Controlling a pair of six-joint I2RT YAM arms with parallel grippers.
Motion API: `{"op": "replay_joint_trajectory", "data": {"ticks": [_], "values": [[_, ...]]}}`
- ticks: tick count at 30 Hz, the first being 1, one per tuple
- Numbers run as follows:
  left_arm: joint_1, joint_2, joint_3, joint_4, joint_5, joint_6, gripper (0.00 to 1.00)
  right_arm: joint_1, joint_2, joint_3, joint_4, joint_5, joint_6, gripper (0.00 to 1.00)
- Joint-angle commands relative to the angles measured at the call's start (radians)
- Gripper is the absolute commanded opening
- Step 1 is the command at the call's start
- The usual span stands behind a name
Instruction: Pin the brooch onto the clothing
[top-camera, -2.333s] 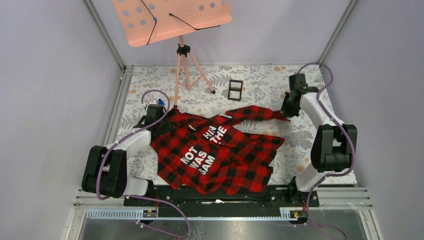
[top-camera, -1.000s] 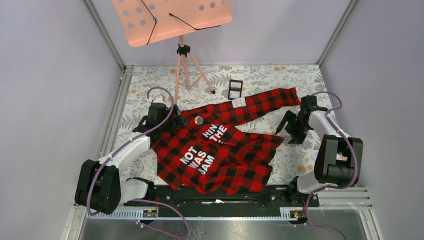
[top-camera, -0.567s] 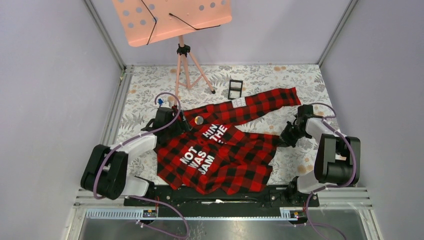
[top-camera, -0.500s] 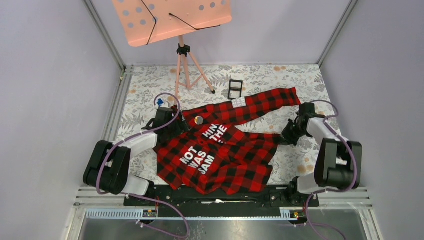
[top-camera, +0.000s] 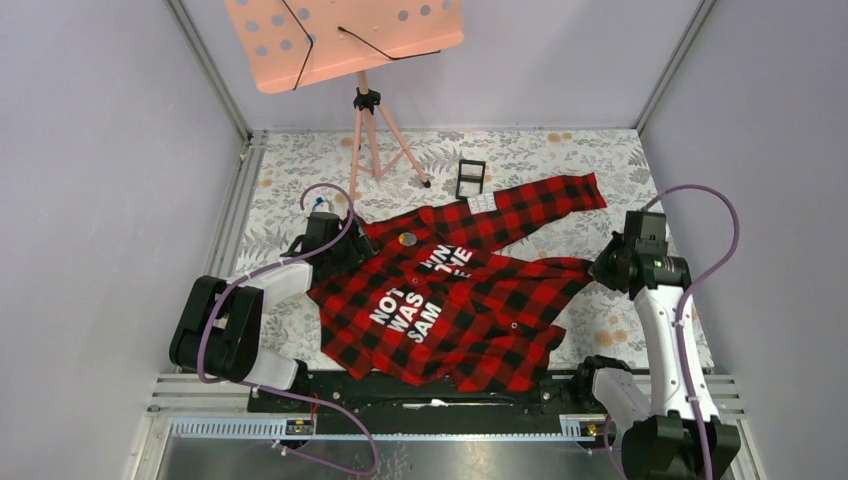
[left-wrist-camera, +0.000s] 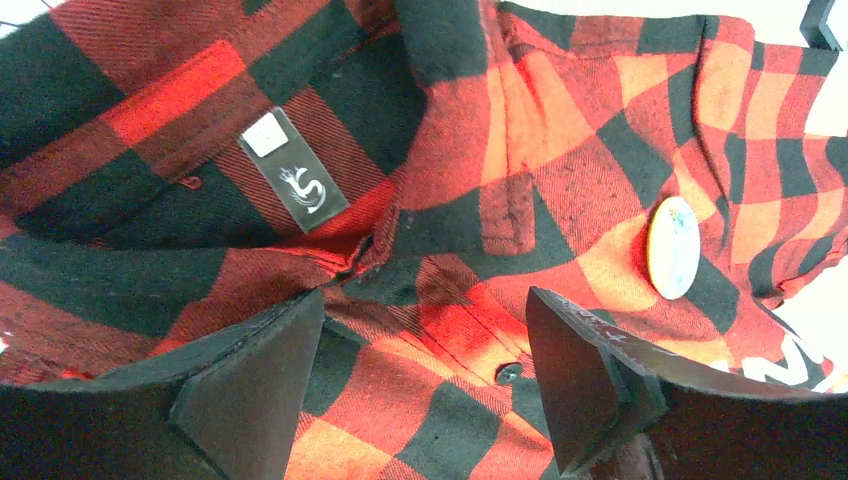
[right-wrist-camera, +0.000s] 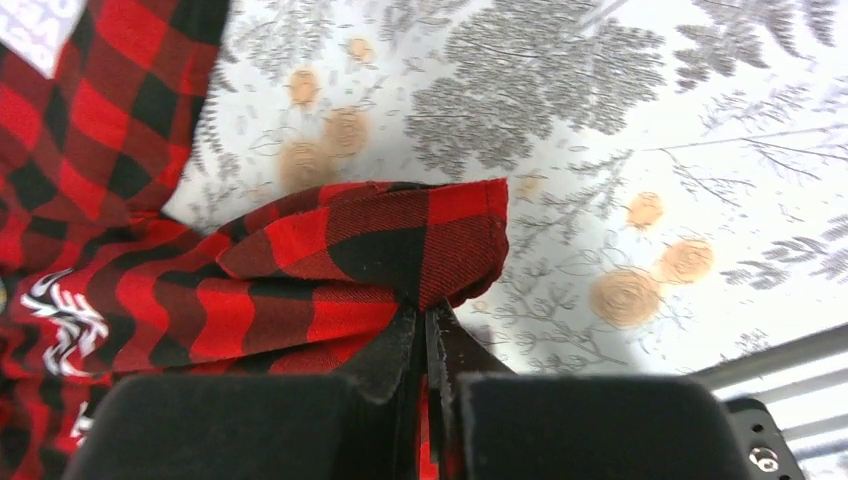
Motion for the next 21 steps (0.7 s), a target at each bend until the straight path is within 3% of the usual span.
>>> {"op": "replay_joint_trajectory", "data": {"ticks": [1, 2, 6, 8, 12, 15, 21], "values": [[0.012, -0.014, 0.009, -0.001, -0.001, 0.015, 0.82, -0.001, -0.079, -0.056, -0.039, 0.196, -0.003, 0.00], [0.012, -0.024, 0.011, -0.002, 0.002, 0.018, 0.82, -0.001, -0.074, -0.064, -0.025, 0.202, -0.004, 0.03], [0.012, -0.083, 0.031, -0.048, 0.008, 0.033, 0.82, -0.001, 0.061, -0.046, 0.007, 0.158, -0.007, 0.58], [0.010, -0.129, 0.051, -0.096, -0.002, 0.045, 0.82, -0.001, 0.136, -0.017, -0.009, 0.091, -0.012, 0.72], [-0.001, -0.218, 0.088, -0.171, -0.014, 0.071, 0.83, 0.014, 0.134, -0.060, 0.094, -0.060, -0.004, 0.76], [-0.016, -0.225, 0.129, -0.178, 0.004, 0.080, 0.83, 0.117, 0.086, -0.079, 0.172, -0.085, 0.000, 0.80], [-0.068, -0.061, 0.249, -0.141, 0.035, 0.081, 0.76, 0.365, 0.228, -0.033, 0.339, -0.225, 0.016, 0.74]]}}
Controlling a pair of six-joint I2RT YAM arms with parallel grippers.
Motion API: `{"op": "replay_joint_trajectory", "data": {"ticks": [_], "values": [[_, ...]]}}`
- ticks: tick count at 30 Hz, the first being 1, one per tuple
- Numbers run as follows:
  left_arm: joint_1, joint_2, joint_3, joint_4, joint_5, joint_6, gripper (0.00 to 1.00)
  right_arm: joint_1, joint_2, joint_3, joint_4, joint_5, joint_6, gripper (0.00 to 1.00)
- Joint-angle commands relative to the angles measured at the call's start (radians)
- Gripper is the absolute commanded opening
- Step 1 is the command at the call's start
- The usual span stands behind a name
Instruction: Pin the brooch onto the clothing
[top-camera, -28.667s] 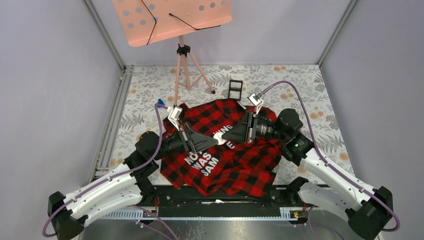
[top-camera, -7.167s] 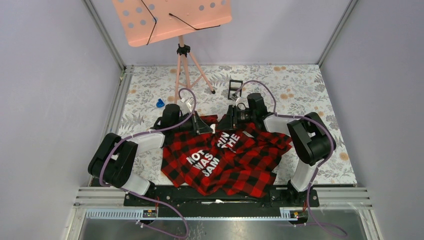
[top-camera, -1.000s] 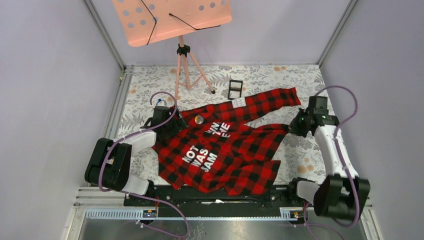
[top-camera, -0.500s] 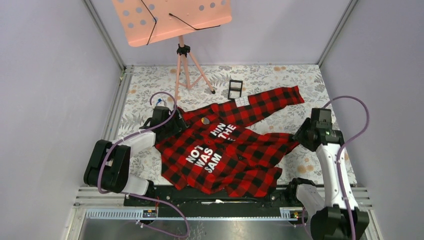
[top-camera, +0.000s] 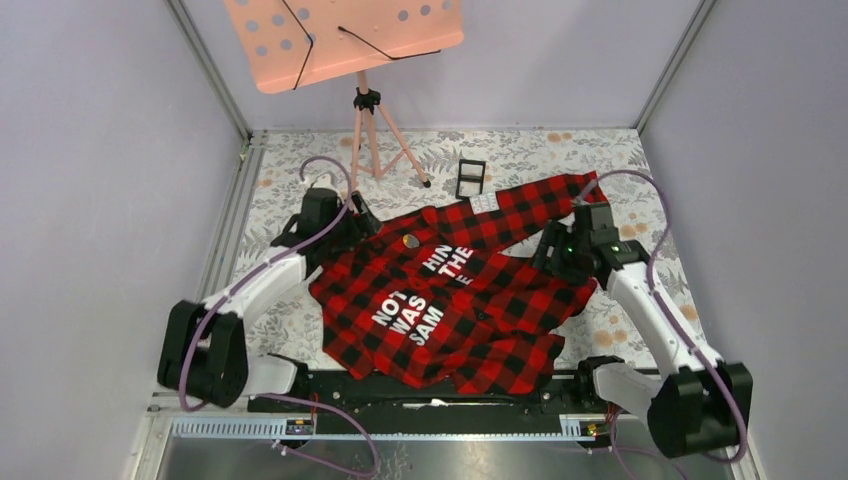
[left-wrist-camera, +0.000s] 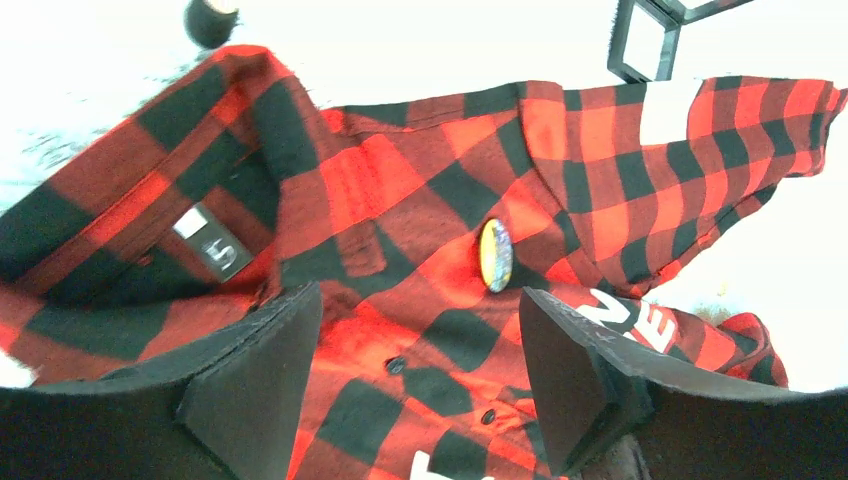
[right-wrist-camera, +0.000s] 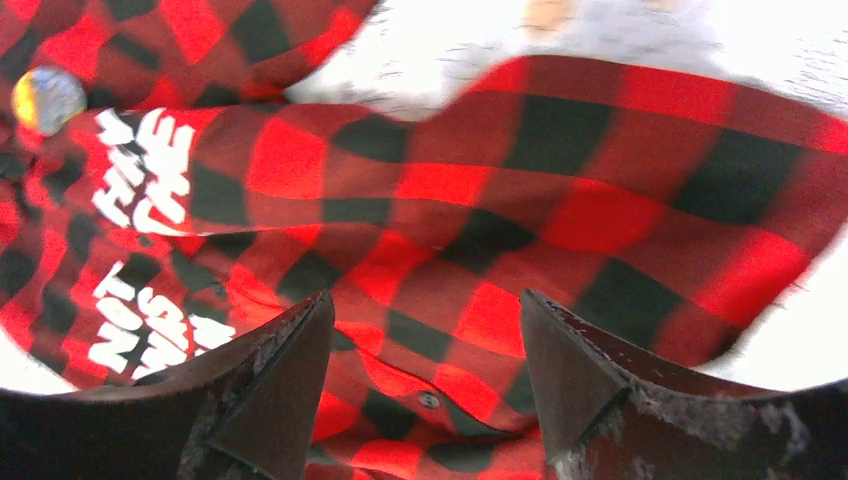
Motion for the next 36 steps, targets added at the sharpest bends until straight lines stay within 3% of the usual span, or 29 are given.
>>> {"op": "replay_joint_trajectory", "data": {"ticks": [1, 10, 18, 25, 36], "values": [[-0.042, 0.123, 0.108, 0.051, 0.036, 0.020, 0.75, 0.142, 0.139, 0.050, 0.201, -0.174, 0.018, 0.74], [-0.110, 0.400, 0.321, 0.118, 0.080, 0.097, 0.62, 0.471, 0.415, 0.112, 0.562, -0.273, 0.080, 0.57], [-0.156, 0.574, 0.426, 0.118, 0.100, 0.106, 0.58, 0.604, 0.627, 0.091, 0.812, -0.303, 0.165, 0.56], [-0.172, 0.661, 0.446, 0.118, 0.107, 0.048, 0.53, 0.623, 0.681, 0.067, 0.786, -0.275, 0.207, 0.54], [-0.169, 0.726, 0.492, 0.065, -0.012, 0.017, 0.51, 0.629, 0.682, -0.027, 0.630, -0.281, 0.297, 0.52]]}}
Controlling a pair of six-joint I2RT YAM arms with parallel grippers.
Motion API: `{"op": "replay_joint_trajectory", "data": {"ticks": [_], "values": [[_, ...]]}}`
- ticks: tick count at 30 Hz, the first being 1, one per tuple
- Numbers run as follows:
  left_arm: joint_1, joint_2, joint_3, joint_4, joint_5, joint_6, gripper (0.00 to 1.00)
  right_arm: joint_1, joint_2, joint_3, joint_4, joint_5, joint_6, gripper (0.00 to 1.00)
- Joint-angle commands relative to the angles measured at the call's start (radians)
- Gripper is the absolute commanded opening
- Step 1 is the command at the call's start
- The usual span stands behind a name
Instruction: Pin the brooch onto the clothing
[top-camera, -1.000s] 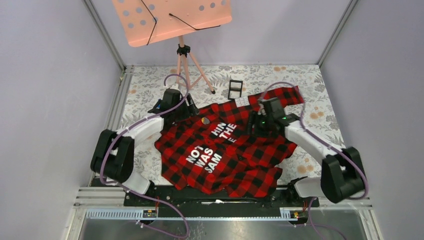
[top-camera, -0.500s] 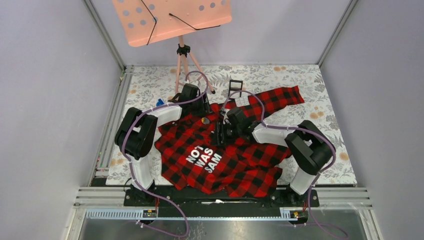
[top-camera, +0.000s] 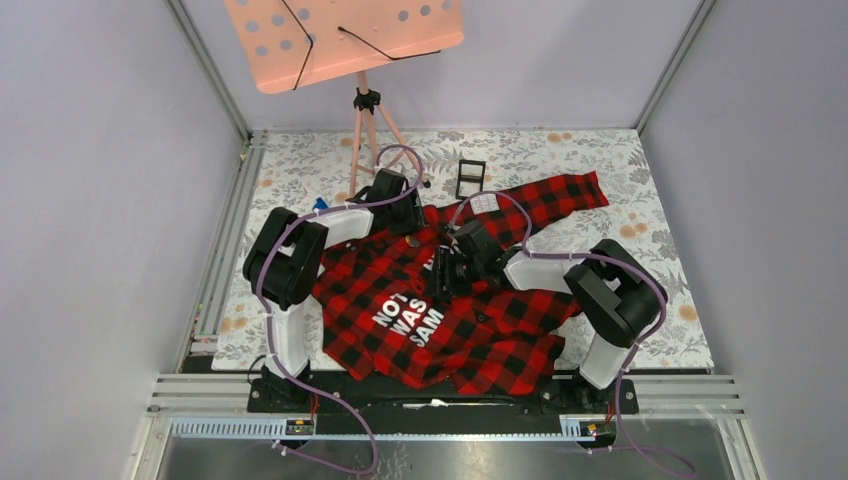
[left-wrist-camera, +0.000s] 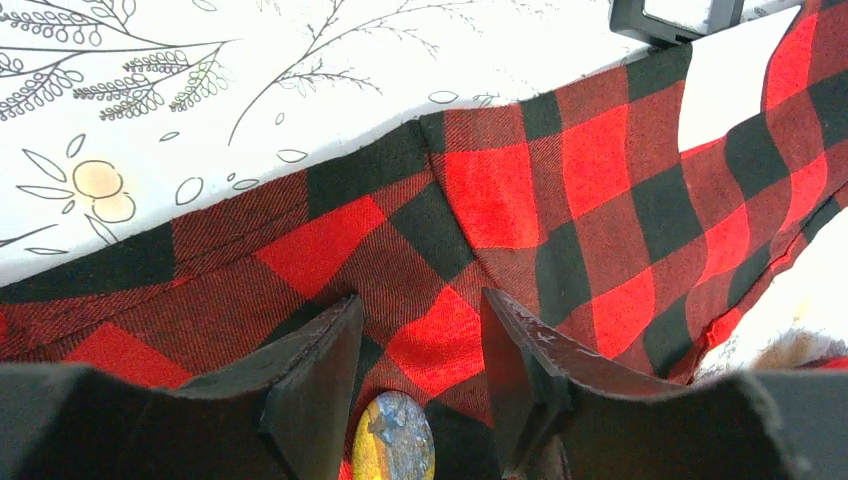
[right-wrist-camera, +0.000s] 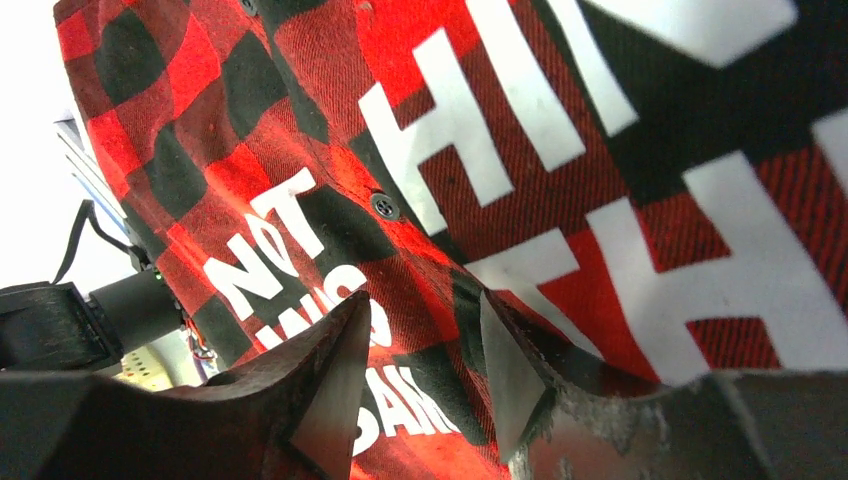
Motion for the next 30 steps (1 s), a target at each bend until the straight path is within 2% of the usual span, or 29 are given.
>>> {"op": "replay_joint_trajectory", "data": {"ticks": [1, 7, 15, 20, 23, 27, 30], "values": [[0.005, 0.042, 0.039, -0.007, -0.069, -0.022, 0.51, 0.019, -0.003, -0.083, -0.128, -0.011, 0.044, 0.52], [0.006, 0.044, 0.054, -0.018, -0.102, -0.018, 0.51, 0.024, -0.035, -0.129, -0.182, -0.045, 0.047, 0.52], [0.009, 0.032, 0.031, 0.005, -0.142, -0.007, 0.50, 0.044, -0.059, -0.167, -0.169, -0.111, 0.088, 0.51], [0.009, 0.001, 0.000, 0.045, -0.112, -0.010, 0.51, 0.048, -0.111, -0.177, -0.169, -0.108, 0.099, 0.56], [0.005, -0.038, -0.015, 0.083, -0.063, 0.014, 0.57, 0.048, -0.130, -0.118, -0.235, -0.084, 0.061, 0.62], [-0.010, -0.143, -0.050, 0.114, -0.039, 0.070, 0.73, 0.048, -0.170, -0.015, -0.356, -0.025, -0.008, 0.69], [-0.019, -0.239, -0.089, 0.129, -0.033, 0.109, 0.79, 0.045, -0.219, 0.059, -0.443, 0.048, -0.072, 0.77]]}}
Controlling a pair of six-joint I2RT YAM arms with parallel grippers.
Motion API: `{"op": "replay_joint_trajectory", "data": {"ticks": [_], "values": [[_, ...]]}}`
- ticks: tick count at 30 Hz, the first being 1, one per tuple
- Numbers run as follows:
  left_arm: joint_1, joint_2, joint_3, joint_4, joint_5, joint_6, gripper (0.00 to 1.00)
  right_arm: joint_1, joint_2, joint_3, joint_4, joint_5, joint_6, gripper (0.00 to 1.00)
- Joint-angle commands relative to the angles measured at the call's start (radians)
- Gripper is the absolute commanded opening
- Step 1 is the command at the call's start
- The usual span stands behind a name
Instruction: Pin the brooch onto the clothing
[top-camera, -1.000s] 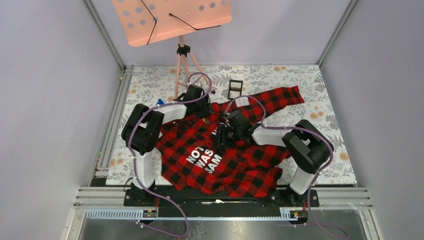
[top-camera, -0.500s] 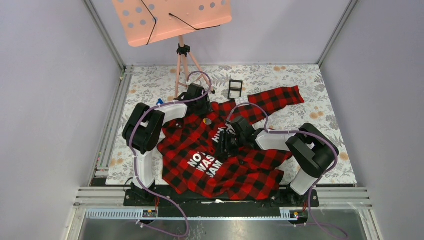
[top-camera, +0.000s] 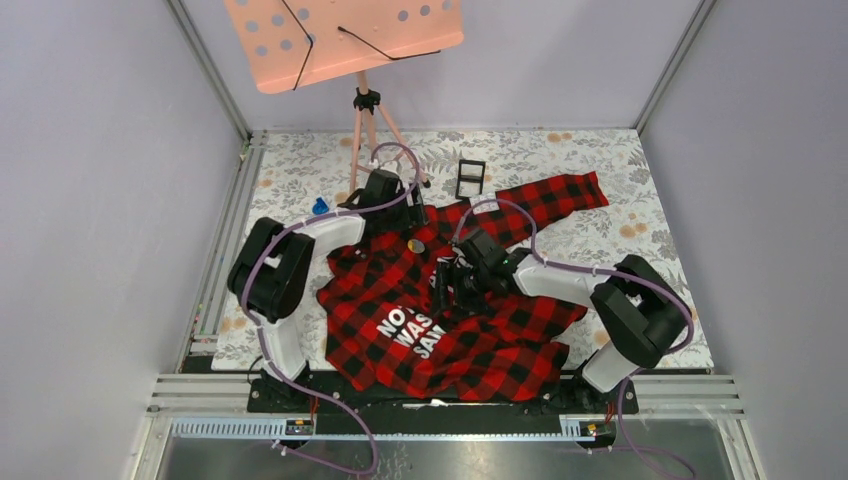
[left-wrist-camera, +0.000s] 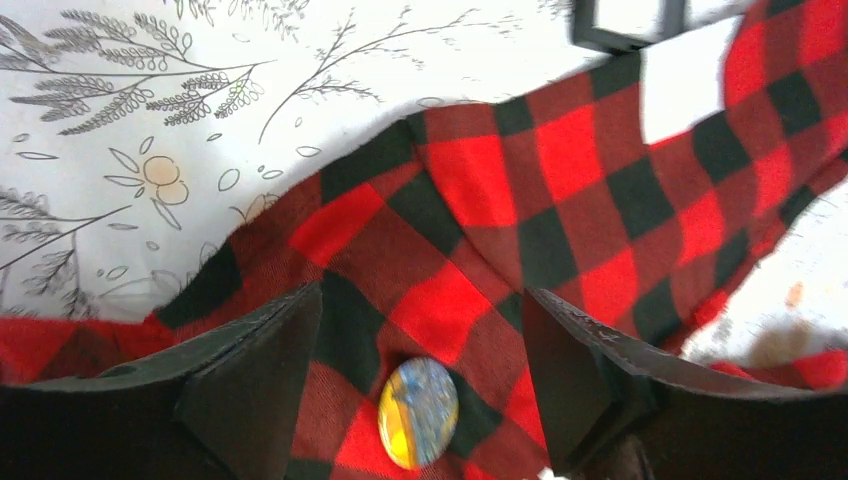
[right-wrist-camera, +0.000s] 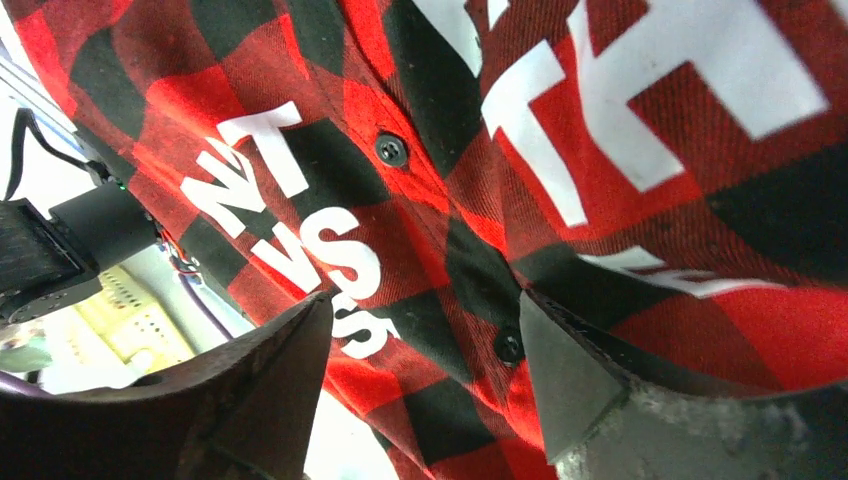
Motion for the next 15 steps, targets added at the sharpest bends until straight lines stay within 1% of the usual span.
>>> {"op": "replay_joint_trajectory", "data": {"ticks": [1, 3, 6, 11, 13, 15], "values": [[-0.015, -0.198, -0.049, 0.088, 0.016, 0.082, 0.81, 0.007, -0.100, 0.117, -0.213, 0.139, -0.128, 0.81], [-0.016, -0.274, -0.102, 0.104, 0.002, 0.092, 0.84, -0.003, -0.138, 0.144, -0.254, 0.201, -0.165, 0.88], [-0.016, -0.393, -0.207, 0.128, -0.034, 0.092, 0.86, -0.056, -0.195, 0.139, -0.274, 0.250, -0.217, 0.92], [0.004, -0.592, -0.380, 0.099, -0.128, 0.059, 0.87, -0.285, -0.272, 0.065, -0.275, 0.213, -0.288, 0.93], [0.044, -0.670, -0.444, 0.072, -0.129, 0.018, 0.87, -0.373, -0.304, 0.051, -0.302, 0.221, -0.334, 0.93], [0.109, -0.748, -0.500, 0.026, -0.119, -0.022, 0.87, -0.458, -0.345, 0.038, -0.336, 0.237, -0.378, 0.93]]}}
